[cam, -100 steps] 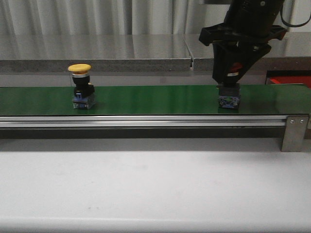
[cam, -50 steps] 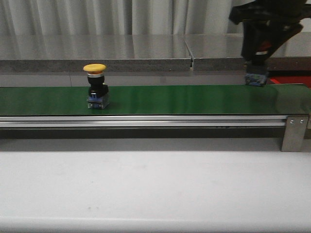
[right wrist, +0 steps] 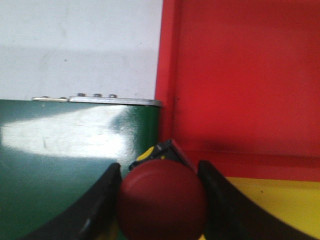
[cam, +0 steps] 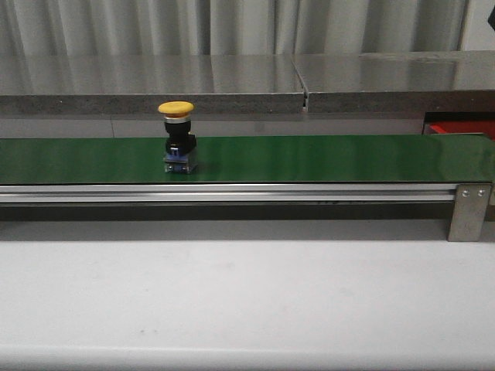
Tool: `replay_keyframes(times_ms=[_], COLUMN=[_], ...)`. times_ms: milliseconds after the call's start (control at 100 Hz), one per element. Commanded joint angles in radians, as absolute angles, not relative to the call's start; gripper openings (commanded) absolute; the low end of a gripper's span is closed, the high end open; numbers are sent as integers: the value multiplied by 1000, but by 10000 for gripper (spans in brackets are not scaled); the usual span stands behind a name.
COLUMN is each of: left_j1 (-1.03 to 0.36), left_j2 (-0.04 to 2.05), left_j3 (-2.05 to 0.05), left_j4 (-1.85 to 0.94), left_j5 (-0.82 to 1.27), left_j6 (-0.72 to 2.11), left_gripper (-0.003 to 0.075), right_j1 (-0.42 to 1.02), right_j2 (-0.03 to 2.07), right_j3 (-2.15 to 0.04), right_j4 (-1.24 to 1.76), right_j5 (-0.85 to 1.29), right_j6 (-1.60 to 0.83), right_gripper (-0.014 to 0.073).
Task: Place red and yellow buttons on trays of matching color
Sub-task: 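Lower the red button into the red tray and open the right gripper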
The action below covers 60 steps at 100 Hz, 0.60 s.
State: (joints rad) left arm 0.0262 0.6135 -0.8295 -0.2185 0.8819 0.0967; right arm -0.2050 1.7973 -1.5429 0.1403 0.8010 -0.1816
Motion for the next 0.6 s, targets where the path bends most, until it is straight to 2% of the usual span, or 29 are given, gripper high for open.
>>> replay_keyframes(times_ms=[0,590], left_j1=[17,17], left_j2=[615,615], left_j3=[-854,-854], left_j4=[-236,-236], left_j5=[809,809], left_j6=[95,95], left_gripper=[-20,-20], right_j1=[-240,-255], right_j2=[1769,2059], right_j3=[-1575,-1874], right_j4=[167,197], right_j5=[733,755], right_j6=[-180,-179], right_gripper=[31,31])
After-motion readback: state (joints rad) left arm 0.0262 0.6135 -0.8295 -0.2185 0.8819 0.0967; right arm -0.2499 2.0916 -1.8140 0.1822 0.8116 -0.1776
